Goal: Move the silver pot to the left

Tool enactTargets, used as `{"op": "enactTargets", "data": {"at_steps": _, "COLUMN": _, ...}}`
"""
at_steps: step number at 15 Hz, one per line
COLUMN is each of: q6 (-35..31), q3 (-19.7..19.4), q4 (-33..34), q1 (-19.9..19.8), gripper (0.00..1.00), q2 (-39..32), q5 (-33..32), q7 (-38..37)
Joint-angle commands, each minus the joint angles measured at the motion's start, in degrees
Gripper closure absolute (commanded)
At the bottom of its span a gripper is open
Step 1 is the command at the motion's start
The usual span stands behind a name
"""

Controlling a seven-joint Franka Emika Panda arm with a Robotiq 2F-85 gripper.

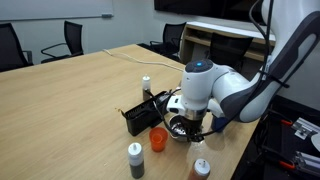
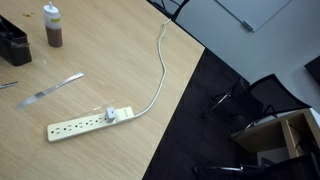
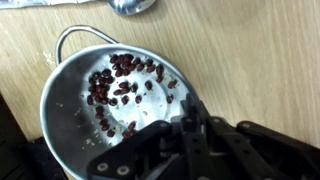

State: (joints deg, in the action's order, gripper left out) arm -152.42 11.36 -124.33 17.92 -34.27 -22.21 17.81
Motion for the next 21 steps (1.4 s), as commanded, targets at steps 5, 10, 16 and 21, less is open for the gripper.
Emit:
{"op": "enactTargets", "data": {"at_steps": 5, "q6": 11.79, "q3": -4.53, "q4": -0.1, "q1": 7.76, "gripper": 0.98, "q2": 6.97, "q5": -5.72, "q7": -13.29}}
{"op": "enactTargets", "data": {"at_steps": 10, "q6": 19.41, "q3": -3.67, "q4": 1.17, "q1": 9.09, "gripper": 0.98, "q2": 11.52, "q5": -12.24, "q7": -21.08}}
{"op": "enactTargets", "data": {"at_steps": 16, "q6": 19.36, "q3": -0.19, "q4": 6.35, "q1": 10.0, "gripper": 0.98, "q2": 12.27, "q5": -15.54, "q7": -20.62}}
{"op": "enactTargets", "data": {"at_steps": 21, "q6": 17.91, "q3": 3.12, "q4": 12.82, "q1": 11.35, "gripper": 0.98, "q2": 10.62, "q5": -18.56, "q7": -17.1}}
